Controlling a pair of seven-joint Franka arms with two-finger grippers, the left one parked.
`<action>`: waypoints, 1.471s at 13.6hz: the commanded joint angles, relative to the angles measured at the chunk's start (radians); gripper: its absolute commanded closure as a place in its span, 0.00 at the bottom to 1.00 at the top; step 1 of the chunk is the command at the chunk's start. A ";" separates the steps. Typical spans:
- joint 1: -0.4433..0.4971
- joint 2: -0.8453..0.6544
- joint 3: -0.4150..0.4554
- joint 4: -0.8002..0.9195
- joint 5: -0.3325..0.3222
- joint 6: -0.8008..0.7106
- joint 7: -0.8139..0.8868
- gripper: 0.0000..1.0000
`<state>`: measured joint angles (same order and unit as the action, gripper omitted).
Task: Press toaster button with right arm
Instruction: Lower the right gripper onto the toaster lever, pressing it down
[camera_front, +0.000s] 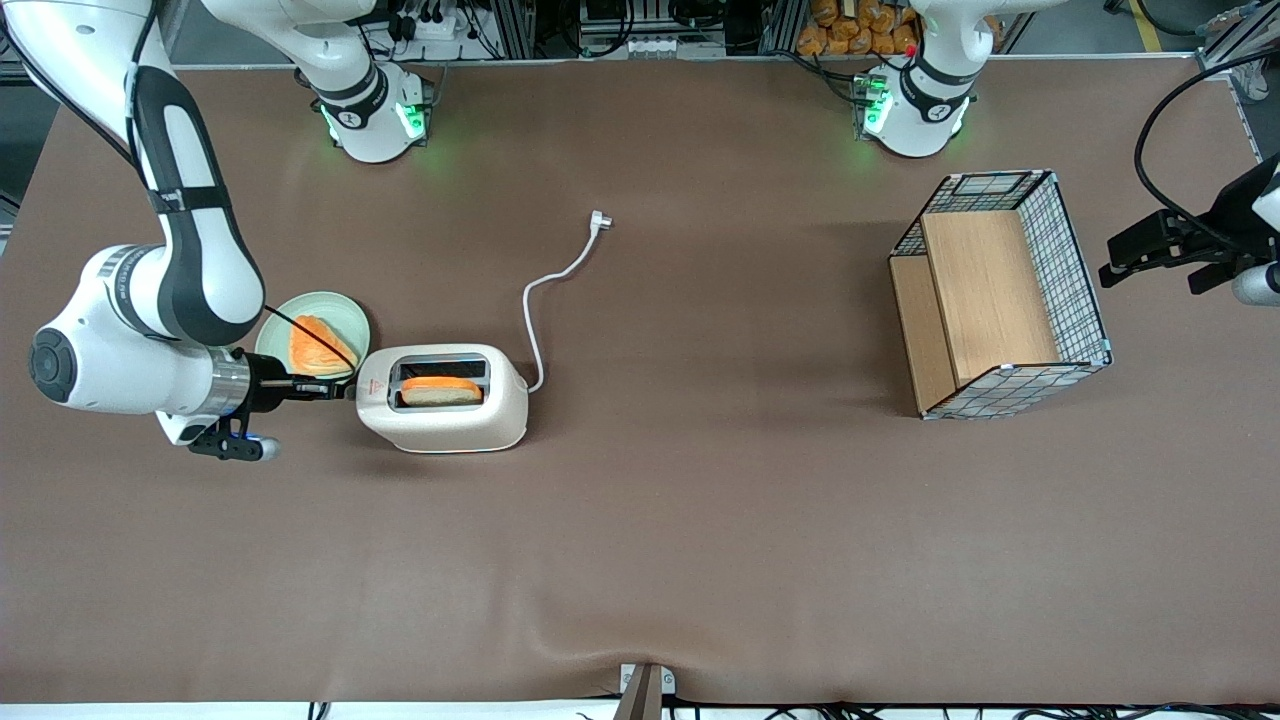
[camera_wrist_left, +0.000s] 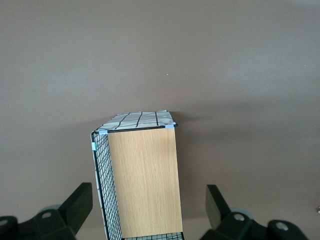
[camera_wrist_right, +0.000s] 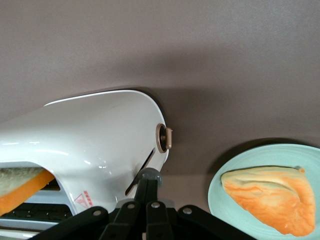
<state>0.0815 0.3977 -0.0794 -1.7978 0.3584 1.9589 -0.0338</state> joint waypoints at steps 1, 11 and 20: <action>0.017 0.004 -0.005 -0.005 0.028 0.029 0.003 1.00; 0.027 0.021 -0.003 -0.055 0.037 0.112 -0.003 1.00; 0.041 0.032 -0.003 -0.107 0.080 0.204 -0.015 1.00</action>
<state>0.1024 0.4253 -0.0789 -1.8722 0.3921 2.1184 -0.0329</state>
